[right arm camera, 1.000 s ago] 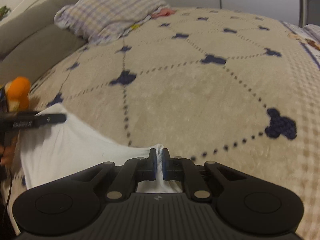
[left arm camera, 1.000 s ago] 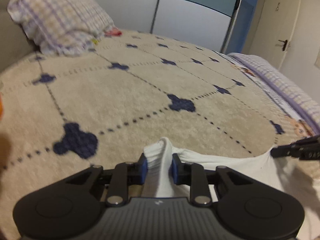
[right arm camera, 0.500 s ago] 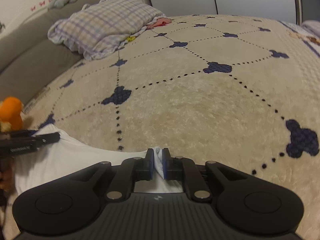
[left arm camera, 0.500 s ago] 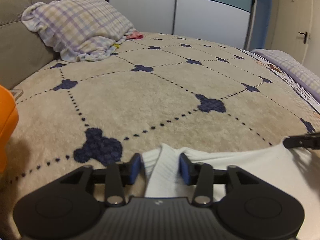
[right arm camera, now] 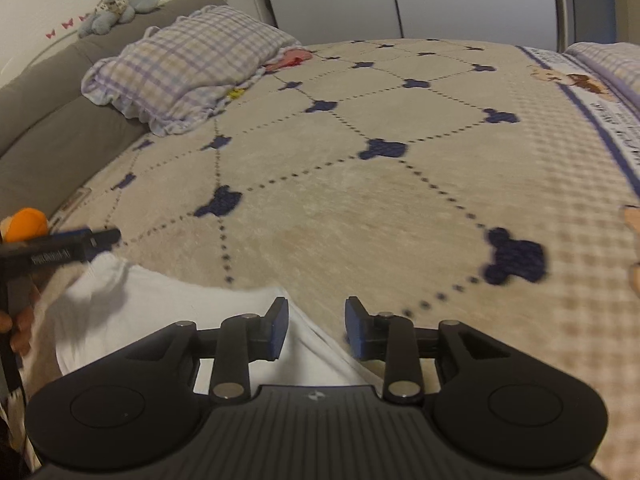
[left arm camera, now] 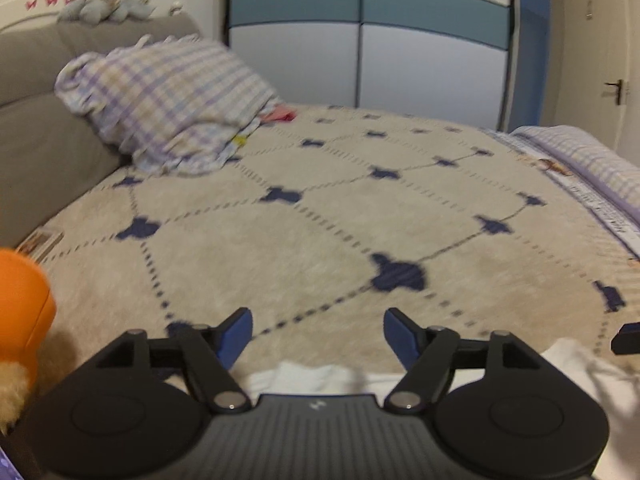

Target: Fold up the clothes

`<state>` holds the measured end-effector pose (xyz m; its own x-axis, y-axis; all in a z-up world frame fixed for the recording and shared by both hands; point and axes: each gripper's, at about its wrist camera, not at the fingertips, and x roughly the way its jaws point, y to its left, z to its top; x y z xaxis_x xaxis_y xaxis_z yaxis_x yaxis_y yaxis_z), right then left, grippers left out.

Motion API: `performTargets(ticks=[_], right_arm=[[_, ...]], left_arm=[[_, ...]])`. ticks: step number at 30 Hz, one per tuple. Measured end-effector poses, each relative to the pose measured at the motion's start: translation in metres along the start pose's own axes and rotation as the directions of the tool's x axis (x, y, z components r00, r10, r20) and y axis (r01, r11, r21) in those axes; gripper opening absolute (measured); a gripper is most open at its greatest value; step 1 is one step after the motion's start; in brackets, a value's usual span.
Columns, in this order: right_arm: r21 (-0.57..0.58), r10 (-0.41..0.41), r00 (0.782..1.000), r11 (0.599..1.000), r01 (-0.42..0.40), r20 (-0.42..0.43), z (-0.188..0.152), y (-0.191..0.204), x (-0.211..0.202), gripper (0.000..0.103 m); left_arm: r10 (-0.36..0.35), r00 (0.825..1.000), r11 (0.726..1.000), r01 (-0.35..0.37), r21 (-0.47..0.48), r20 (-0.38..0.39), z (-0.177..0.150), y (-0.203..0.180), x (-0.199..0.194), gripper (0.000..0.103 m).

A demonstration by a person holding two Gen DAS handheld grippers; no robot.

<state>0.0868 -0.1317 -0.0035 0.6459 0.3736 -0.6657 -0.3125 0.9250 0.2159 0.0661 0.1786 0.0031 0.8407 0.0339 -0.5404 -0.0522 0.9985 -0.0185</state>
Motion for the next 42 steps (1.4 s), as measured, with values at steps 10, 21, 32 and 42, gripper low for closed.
performTargets(ticks=[10,21,32,42], right_arm=[[0.029,-0.072,0.997,0.997,0.072,0.020,-0.018,-0.054,-0.067,0.036],[-0.025,-0.071,0.997,0.997,0.070,-0.034,-0.054,-0.112,-0.111,0.036],[-0.217,-0.052,0.988,0.976,0.020,-0.144,-0.078,-0.108,-0.085,0.035],[-0.230,-0.004,0.991,0.973,-0.028,-0.136,-0.080,-0.115,-0.080,0.005]], left_arm=[[-0.194,0.981,0.980,0.194,0.038,-0.010,0.001,-0.042,-0.009,0.078],[-0.370,0.923,0.923,0.378,0.069,-0.102,-0.011,-0.101,0.016,0.074],[-0.444,0.881,0.884,0.460,0.078,-0.162,-0.024,-0.128,0.050,0.064],[-0.494,0.865,0.865,0.499,0.049,-0.085,-0.029,-0.126,0.052,0.005]])
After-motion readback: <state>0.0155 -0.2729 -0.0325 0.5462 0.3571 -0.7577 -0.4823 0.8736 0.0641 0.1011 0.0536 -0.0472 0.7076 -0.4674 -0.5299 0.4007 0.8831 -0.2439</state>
